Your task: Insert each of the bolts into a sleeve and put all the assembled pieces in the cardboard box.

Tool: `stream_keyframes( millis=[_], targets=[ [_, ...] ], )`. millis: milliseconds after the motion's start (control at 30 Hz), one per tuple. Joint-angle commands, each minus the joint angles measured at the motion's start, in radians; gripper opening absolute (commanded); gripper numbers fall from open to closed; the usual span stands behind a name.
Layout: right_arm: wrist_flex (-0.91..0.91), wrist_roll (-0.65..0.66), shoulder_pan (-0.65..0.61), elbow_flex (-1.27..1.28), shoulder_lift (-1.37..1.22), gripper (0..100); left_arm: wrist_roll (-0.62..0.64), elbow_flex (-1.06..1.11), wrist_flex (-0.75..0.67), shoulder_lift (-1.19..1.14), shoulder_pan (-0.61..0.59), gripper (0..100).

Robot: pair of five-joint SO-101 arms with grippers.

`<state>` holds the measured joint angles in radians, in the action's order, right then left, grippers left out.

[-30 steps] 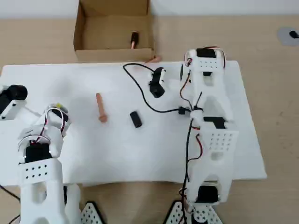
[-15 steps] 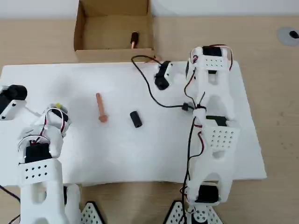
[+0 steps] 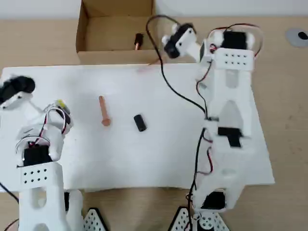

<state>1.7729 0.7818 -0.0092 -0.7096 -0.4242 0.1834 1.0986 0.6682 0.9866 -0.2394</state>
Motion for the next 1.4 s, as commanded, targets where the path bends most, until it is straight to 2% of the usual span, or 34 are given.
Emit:
stream_keyframes(
  millis=[0,200,333,700,967,1167,1367],
  targets=[
    [0.015,-0.017,0.018,0.093,0.196,1.0,-0.066,-0.155,0.005,-0.127,0.072,8],
    [0.006,-0.018,0.031,0.274,0.332,1.0,-0.066,-0.404,0.075,-0.593,0.244,7],
    [-0.020,-0.018,0.074,0.340,0.389,1.0,-0.063,-0.514,0.133,-0.762,0.319,7],
    [-0.020,-0.011,0.205,0.401,0.432,1.0,-0.011,-0.529,0.241,-0.802,0.325,7],
    [-0.014,-0.011,0.203,0.406,0.467,1.0,0.018,-0.519,0.273,-0.803,0.334,7],
    [-0.014,-0.008,0.205,0.407,0.473,1.0,-0.025,-0.519,0.272,-0.805,0.431,8],
    [-0.014,0.025,0.202,0.449,0.475,1.0,-0.025,-0.514,0.264,-0.805,0.445,15]
  ],
)
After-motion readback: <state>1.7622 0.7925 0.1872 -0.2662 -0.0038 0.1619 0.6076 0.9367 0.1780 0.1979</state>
